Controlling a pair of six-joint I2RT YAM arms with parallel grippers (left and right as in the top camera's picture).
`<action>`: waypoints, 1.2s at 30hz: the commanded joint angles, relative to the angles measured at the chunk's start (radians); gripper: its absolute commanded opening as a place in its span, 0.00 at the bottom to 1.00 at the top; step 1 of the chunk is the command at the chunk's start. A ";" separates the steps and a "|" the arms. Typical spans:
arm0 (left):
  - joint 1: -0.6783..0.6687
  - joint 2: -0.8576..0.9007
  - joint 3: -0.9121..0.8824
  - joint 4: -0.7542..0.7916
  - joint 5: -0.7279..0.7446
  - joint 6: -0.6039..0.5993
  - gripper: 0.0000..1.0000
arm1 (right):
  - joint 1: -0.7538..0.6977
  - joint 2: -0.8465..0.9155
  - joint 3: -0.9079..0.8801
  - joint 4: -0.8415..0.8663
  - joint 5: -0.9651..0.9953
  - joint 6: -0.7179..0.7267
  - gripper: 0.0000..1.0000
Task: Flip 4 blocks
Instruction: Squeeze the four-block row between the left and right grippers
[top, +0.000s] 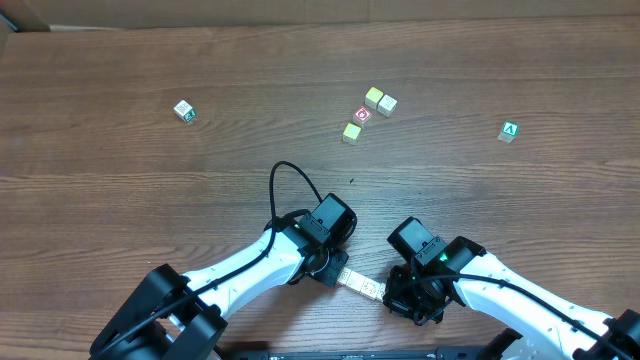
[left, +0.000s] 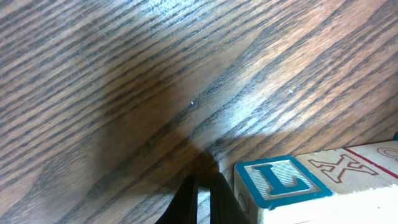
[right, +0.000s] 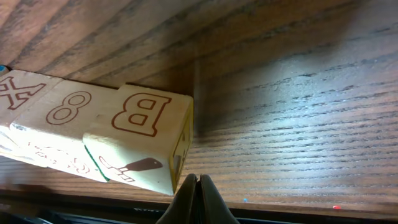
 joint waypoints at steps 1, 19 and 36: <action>0.013 0.044 -0.039 -0.006 -0.045 0.078 0.04 | 0.005 0.001 0.002 0.003 -0.010 0.015 0.04; 0.013 0.044 -0.039 0.021 -0.010 0.188 0.04 | 0.016 0.001 0.002 0.010 -0.024 0.042 0.04; 0.013 0.044 -0.039 0.036 -0.013 0.211 0.04 | 0.083 0.001 0.002 0.024 0.055 0.107 0.04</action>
